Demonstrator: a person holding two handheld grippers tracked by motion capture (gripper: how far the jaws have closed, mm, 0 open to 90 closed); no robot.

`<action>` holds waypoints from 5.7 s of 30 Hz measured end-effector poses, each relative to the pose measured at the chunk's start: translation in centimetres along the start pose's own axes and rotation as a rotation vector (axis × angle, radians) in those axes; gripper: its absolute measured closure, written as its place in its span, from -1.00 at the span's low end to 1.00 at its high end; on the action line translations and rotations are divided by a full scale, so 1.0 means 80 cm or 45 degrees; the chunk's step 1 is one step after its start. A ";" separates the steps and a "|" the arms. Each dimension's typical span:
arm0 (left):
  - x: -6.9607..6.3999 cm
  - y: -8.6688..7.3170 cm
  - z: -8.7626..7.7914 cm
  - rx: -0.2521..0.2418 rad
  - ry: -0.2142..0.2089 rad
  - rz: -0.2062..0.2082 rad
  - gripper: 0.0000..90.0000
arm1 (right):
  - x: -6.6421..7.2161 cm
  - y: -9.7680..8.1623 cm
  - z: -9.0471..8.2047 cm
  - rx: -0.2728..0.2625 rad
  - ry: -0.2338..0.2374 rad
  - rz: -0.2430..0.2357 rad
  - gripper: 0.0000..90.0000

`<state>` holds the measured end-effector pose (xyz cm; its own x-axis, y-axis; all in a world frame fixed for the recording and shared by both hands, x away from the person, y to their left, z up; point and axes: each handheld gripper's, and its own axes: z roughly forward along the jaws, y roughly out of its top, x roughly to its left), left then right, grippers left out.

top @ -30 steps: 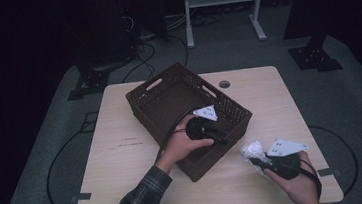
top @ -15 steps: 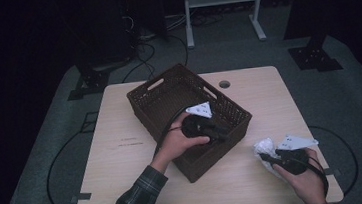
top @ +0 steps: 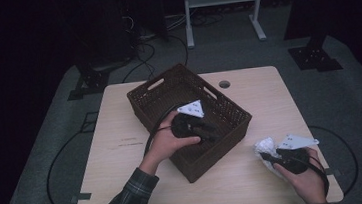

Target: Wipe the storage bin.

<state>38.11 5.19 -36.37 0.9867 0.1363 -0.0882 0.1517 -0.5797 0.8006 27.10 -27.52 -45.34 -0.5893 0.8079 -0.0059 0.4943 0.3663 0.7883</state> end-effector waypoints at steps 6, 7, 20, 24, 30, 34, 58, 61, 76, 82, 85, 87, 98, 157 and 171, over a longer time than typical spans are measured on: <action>-0.004 -0.015 -0.032 0.008 0.034 -0.019 0.54 | 0.001 0.000 0.001 0.018 -0.011 -0.013 0.60; -0.006 -0.019 -0.038 0.013 0.042 -0.024 0.54 | 0.001 0.000 0.001 0.018 -0.011 -0.013 0.60; -0.026 -0.080 -0.106 0.034 0.115 -0.133 0.99 | -0.002 -0.001 -0.001 0.015 -0.019 -0.017 0.59; -0.026 -0.097 -0.115 0.044 0.135 -0.165 1.00 | -0.002 -0.001 -0.002 0.015 -0.021 -0.016 0.59; -0.024 -0.107 -0.108 0.098 0.167 -0.168 0.99 | 0.000 -0.001 -0.002 0.021 -0.021 -0.020 0.59; -0.025 -0.103 -0.099 0.104 0.162 -0.153 0.99 | 0.002 -0.001 -0.002 0.021 -0.020 -0.020 0.59; -0.015 -0.054 -0.017 0.022 0.085 -0.143 0.98 | 0.008 -0.001 -0.001 0.034 0.002 -0.029 0.59; -0.013 -0.047 -0.006 0.013 0.080 -0.142 0.97 | 0.007 -0.001 0.000 0.031 0.005 -0.035 0.59; -0.002 -0.038 -0.016 0.006 0.118 -0.128 0.73 | 0.004 -0.003 0.003 0.052 0.006 -0.044 0.59; 0.011 -0.052 -0.052 -0.006 0.192 -0.166 0.55 | 0.005 -0.003 0.005 0.057 0.006 -0.041 0.59; 0.022 -0.065 -0.076 -0.004 0.261 -0.179 0.38 | 0.005 -0.003 0.005 0.059 0.005 -0.041 0.59; 0.028 -0.072 -0.089 -0.017 0.299 -0.197 0.30 | 0.005 -0.003 0.005 0.056 0.004 -0.037 0.59; 0.056 -0.106 -0.135 -0.055 0.429 -0.279 -0.01 | 0.003 -0.003 0.005 0.056 0.003 -0.036 0.59; 0.033 -0.106 -0.093 0.172 0.150 -0.183 0.35 | -0.001 0.000 0.008 0.049 0.023 -0.040 0.59; 0.011 -0.085 -0.063 0.201 0.009 -0.138 0.52 | -0.001 -0.001 0.006 0.050 0.022 -0.038 0.59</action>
<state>37.69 13.32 -38.91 0.9637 0.2102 -0.1646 0.2651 -0.6801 0.6835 27.38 -27.39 -45.72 -0.6149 0.7884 -0.0180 0.5012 0.4083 0.7629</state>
